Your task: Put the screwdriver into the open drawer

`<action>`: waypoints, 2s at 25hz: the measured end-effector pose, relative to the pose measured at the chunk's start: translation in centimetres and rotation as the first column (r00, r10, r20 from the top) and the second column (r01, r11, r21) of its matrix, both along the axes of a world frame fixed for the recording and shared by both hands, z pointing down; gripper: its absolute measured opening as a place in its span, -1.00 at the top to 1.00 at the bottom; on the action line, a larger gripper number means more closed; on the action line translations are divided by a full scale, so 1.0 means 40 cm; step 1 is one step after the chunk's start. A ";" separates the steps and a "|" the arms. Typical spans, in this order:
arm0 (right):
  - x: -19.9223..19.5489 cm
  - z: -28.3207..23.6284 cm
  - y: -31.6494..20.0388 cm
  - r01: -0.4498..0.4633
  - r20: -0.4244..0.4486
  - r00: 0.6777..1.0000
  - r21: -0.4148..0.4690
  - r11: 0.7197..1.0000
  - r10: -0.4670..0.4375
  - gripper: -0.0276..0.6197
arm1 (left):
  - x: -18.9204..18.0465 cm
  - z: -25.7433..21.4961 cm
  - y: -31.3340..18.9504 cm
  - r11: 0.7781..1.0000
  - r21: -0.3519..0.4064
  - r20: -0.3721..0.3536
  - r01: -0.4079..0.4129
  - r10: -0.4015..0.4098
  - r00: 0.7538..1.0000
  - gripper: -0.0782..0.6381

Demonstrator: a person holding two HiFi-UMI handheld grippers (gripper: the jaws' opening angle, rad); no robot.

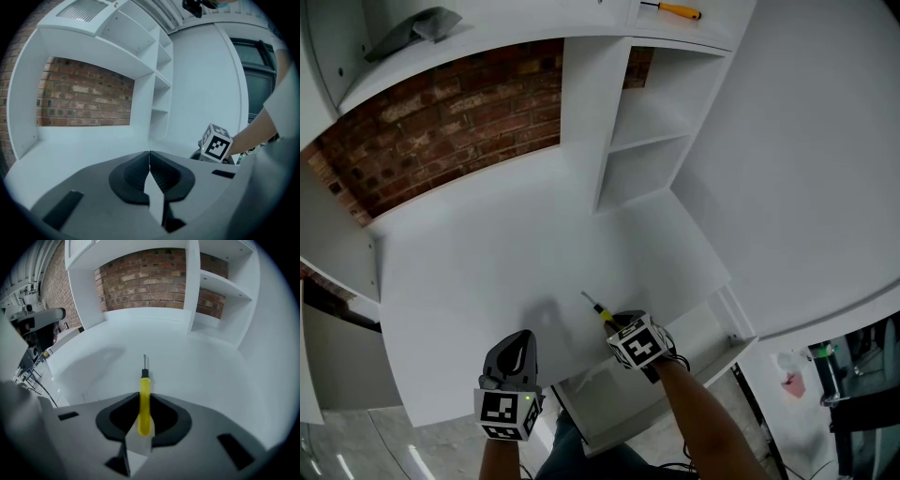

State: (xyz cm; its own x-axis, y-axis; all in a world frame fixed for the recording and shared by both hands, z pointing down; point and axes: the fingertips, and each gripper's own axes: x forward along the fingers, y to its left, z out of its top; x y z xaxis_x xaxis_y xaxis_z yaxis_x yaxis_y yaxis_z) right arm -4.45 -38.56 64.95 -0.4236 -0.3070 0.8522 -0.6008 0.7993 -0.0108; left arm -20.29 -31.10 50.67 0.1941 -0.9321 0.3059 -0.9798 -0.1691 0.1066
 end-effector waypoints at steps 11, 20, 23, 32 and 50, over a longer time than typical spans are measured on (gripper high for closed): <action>0.048 -0.146 0.065 0.005 0.091 0.996 0.139 0.990 -0.018 0.67 | 0.065 -0.092 0.085 0.999 0.047 0.032 0.027 -0.028 0.999 0.74; 0.209 -0.321 0.113 -0.167 0.216 0.970 0.266 0.949 0.110 0.67 | 0.147 -0.166 0.087 0.994 0.101 0.047 -0.030 0.025 0.999 0.74; 0.257 -0.358 0.123 -0.213 0.232 0.962 0.301 0.930 0.145 0.67 | 0.178 -0.181 0.076 0.991 0.117 0.049 -0.068 0.062 0.997 0.74; 0.397 -0.334 0.150 -0.458 0.347 0.861 0.206 0.865 0.373 0.67 | 0.294 -0.169 0.029 0.979 0.107 0.069 -0.171 0.164 0.984 0.74; 0.457 0.051 0.267 -0.780 0.119 0.565 -0.247 0.576 0.816 0.67 | 0.322 -0.005 0.026 0.968 -0.079 0.059 -0.239 0.244 0.968 0.74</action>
